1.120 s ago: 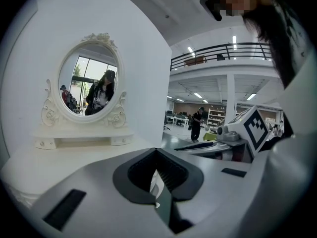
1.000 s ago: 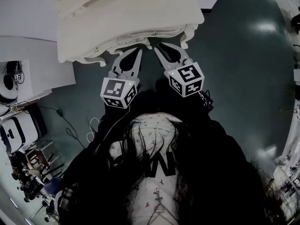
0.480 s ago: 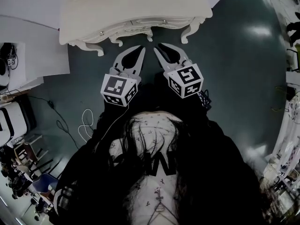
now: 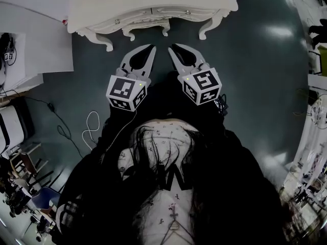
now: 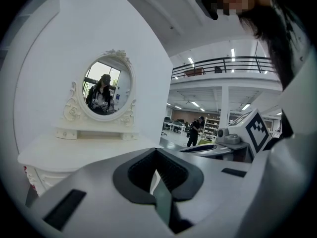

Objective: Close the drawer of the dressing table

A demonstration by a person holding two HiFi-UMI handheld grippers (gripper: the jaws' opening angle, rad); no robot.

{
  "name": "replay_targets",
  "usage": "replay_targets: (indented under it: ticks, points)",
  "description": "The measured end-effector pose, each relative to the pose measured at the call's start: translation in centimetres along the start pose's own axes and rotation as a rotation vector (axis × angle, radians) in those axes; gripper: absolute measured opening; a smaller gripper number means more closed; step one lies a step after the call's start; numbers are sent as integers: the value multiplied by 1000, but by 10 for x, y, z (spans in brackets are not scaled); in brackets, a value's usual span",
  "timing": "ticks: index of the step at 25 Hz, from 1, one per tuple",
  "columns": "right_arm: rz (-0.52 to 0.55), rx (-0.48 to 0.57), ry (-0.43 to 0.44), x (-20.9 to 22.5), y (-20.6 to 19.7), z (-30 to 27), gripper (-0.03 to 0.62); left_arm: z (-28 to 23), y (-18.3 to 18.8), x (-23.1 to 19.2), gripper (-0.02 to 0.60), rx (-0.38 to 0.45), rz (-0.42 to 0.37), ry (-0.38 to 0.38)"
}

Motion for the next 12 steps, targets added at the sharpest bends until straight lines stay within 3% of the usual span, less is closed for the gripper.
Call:
replay_targets:
  ticks: [12]
  points:
    - [30,7,-45,-16,-10,14,9,13,-9,11,0,13,-14,-45]
Point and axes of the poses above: the fingertips, and each gripper's own axes: z backward along the fingers, x to its right, y out of its top, the point moved 3 cm from there along z, backward along the fingers, and after that the axes turned 1 degree about x, right-handed, at the moved point
